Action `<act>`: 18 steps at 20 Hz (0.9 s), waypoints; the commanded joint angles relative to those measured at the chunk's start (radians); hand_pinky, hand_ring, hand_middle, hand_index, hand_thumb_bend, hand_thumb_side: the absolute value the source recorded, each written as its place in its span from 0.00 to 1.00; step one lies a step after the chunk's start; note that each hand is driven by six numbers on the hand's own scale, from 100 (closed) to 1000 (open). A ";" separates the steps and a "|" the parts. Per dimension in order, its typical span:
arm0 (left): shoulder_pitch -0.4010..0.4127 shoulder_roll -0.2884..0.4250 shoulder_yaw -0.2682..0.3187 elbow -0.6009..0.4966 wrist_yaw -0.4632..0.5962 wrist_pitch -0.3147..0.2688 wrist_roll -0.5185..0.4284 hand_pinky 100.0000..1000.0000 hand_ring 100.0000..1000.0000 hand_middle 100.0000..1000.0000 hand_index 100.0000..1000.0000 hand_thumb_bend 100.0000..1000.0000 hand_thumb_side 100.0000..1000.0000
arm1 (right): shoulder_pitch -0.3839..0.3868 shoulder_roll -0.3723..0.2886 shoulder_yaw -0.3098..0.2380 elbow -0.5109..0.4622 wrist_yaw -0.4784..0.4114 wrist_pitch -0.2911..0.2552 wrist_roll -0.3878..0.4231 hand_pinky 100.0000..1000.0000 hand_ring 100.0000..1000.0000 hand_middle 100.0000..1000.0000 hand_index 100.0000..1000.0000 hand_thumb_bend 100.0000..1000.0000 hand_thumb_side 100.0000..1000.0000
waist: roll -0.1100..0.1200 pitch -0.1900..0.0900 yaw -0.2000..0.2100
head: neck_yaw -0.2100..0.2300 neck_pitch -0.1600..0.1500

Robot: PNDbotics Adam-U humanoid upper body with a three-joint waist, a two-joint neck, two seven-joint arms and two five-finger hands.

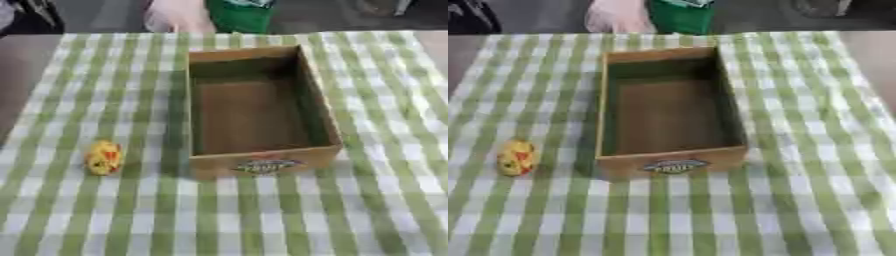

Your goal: Pick up objects on the table and place them in the box.

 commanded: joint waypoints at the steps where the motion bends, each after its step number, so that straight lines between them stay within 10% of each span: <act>1: -0.004 0.031 0.010 -0.017 -0.001 0.006 -0.003 0.42 0.50 0.52 0.75 0.00 0.65 | -0.007 -0.030 -0.005 -0.014 0.006 0.001 0.000 0.59 0.62 0.63 0.76 0.00 0.56 | -0.001 -0.018 0.003 | -0.002 0.020; 10: 0.009 0.045 0.011 -0.016 -0.023 0.035 -0.024 0.44 0.50 0.53 0.76 0.00 0.63 | -0.007 -0.033 -0.005 -0.014 0.005 0.001 0.001 0.59 0.62 0.63 0.76 0.00 0.55 | 0.002 -0.020 0.009 | -0.007 0.027; 18: 0.055 0.236 0.013 0.008 -0.141 0.153 -0.124 0.50 0.56 0.59 0.84 0.00 0.65 | -0.002 -0.042 -0.005 -0.014 0.008 0.003 -0.001 0.59 0.62 0.63 0.76 0.00 0.56 | 0.011 -0.027 0.017 | -0.009 0.032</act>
